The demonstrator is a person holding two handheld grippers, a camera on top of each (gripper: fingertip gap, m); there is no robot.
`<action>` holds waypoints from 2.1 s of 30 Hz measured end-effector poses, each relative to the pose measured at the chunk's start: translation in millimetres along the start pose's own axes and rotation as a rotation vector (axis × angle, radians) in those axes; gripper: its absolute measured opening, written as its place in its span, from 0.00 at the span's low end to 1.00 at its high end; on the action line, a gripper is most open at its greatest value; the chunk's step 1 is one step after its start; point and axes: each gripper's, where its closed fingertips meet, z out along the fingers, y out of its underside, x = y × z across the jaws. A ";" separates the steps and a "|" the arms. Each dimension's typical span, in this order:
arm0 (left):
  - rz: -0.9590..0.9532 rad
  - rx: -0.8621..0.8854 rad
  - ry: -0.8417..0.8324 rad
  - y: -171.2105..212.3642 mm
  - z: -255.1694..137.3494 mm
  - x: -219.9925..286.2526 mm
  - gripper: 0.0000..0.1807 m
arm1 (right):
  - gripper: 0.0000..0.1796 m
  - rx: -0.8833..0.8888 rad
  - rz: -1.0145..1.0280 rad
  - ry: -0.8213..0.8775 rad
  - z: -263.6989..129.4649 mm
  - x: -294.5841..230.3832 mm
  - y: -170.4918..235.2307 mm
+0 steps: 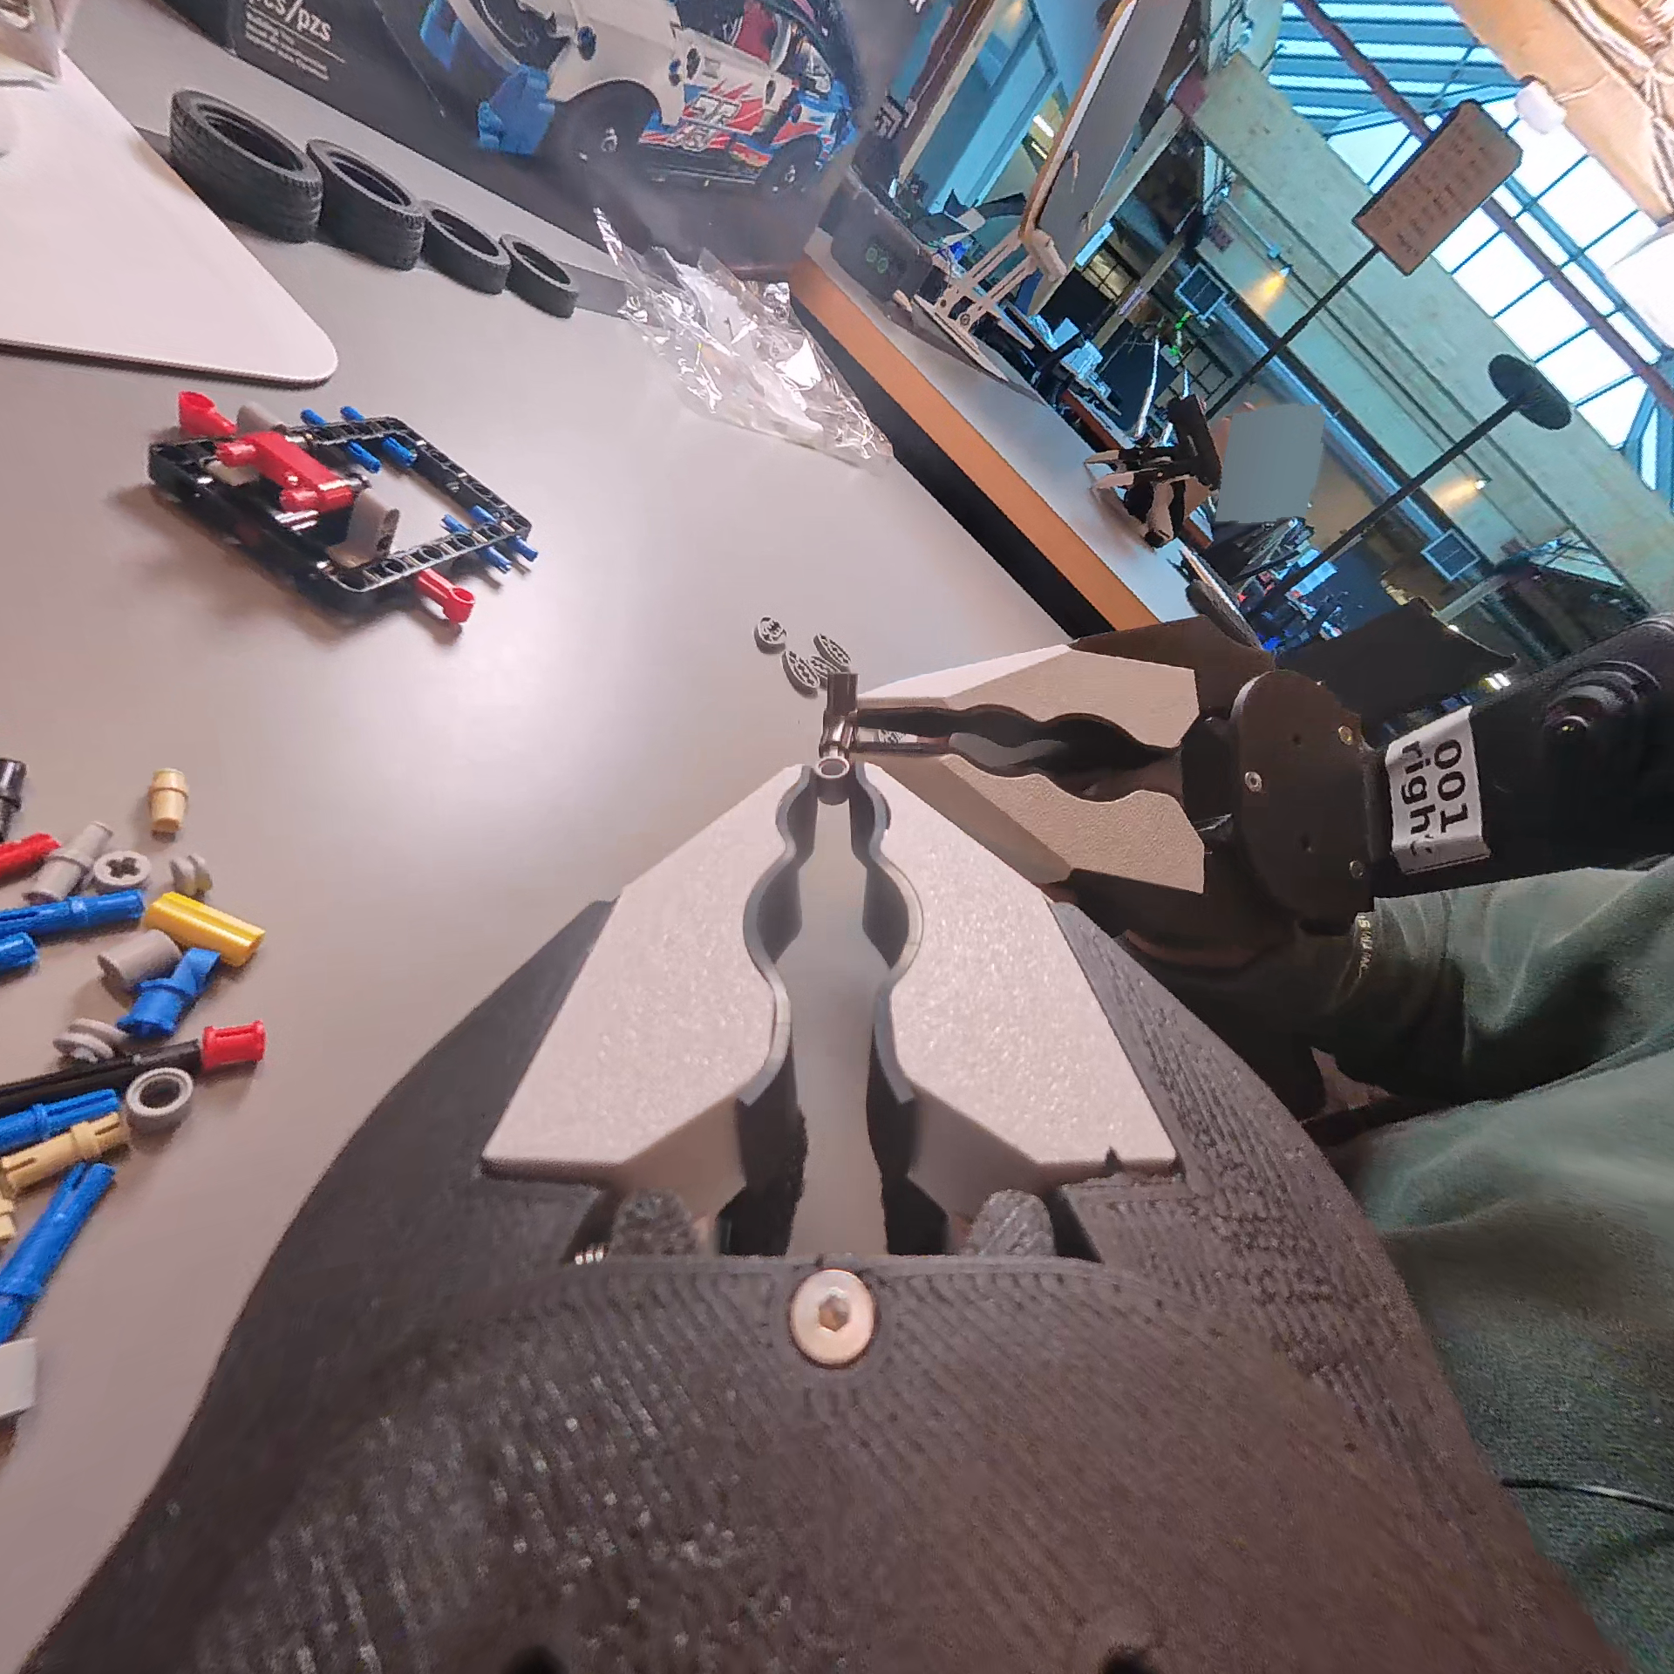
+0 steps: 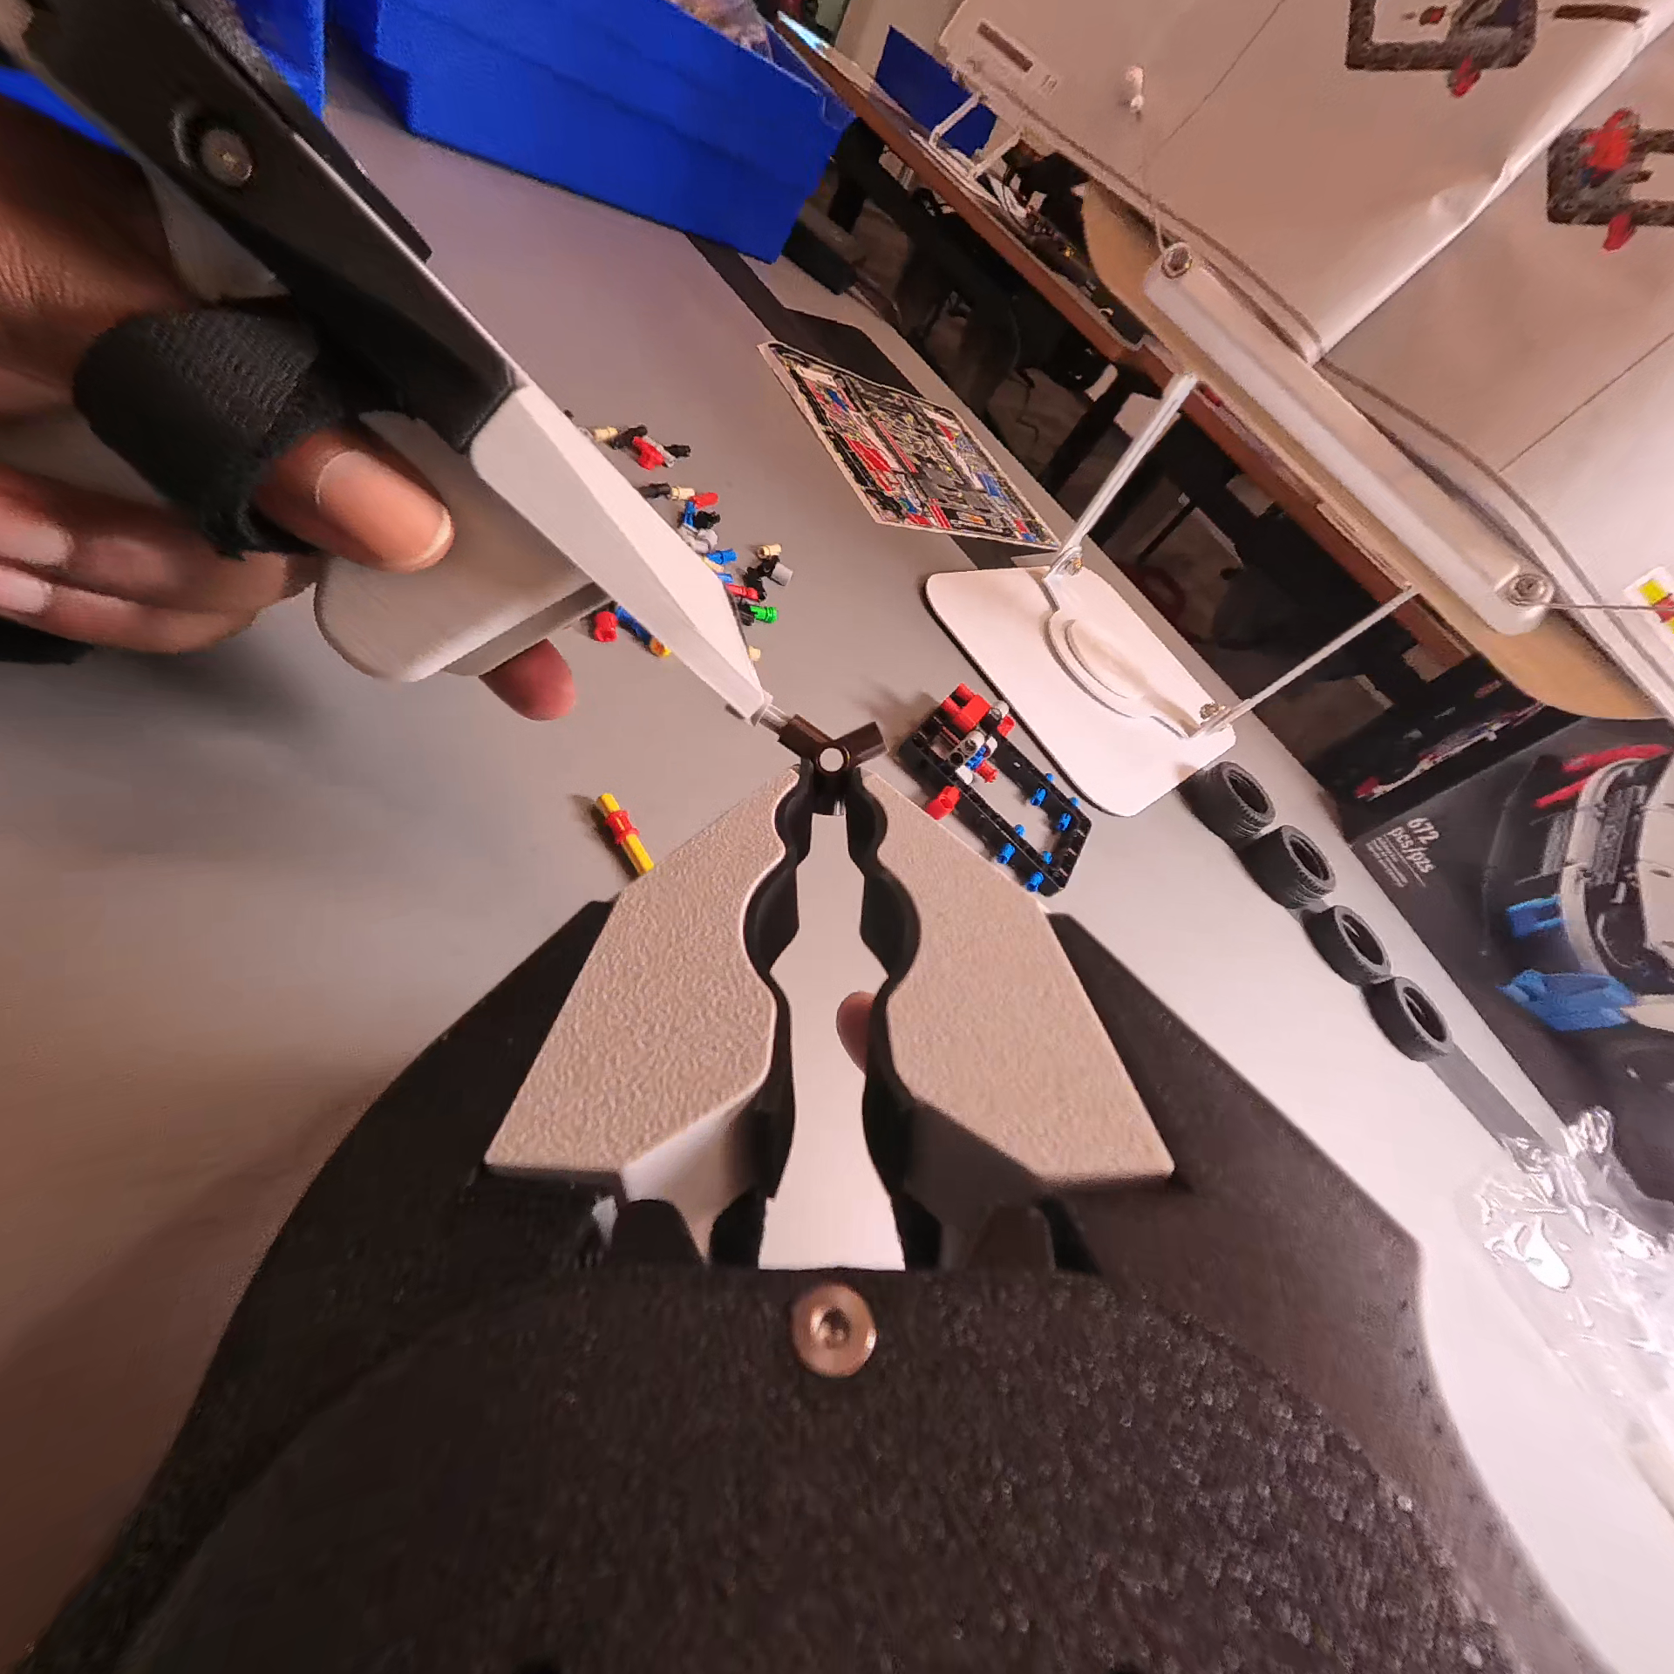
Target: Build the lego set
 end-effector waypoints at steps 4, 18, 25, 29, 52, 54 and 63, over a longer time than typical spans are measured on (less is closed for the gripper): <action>-0.007 0.009 0.006 -0.8 -1.3 -1.0 0.03 | 0.02 0.001 0.006 -0.021 -0.2 -3.5 0.5; 0.006 -0.017 0.100 1.8 -2.1 12.8 0.03 | 0.02 0.093 0.119 -0.107 -11.3 -4.9 -5.8; 0.014 -0.013 0.116 2.0 -3.4 14.9 0.03 | 0.02 0.106 0.101 -0.112 -12.6 -7.0 -8.5; 0.012 -0.018 0.121 3.2 -2.9 15.3 0.03 | 0.02 0.110 0.103 -0.123 -12.9 -8.8 -8.6; 0.743 0.119 -0.065 -18.3 -11.0 30.3 0.03 | 0.17 0.260 0.935 -0.551 -23.1 3.3 -32.3; 0.811 0.141 -0.076 -18.2 -10.9 36.4 0.03 | 0.21 0.263 1.052 -0.626 -24.4 0.2 -35.4; 0.979 0.139 -0.112 -9.3 -5.3 47.3 0.03 | 0.11 0.265 1.273 -0.731 -27.4 0.4 -36.5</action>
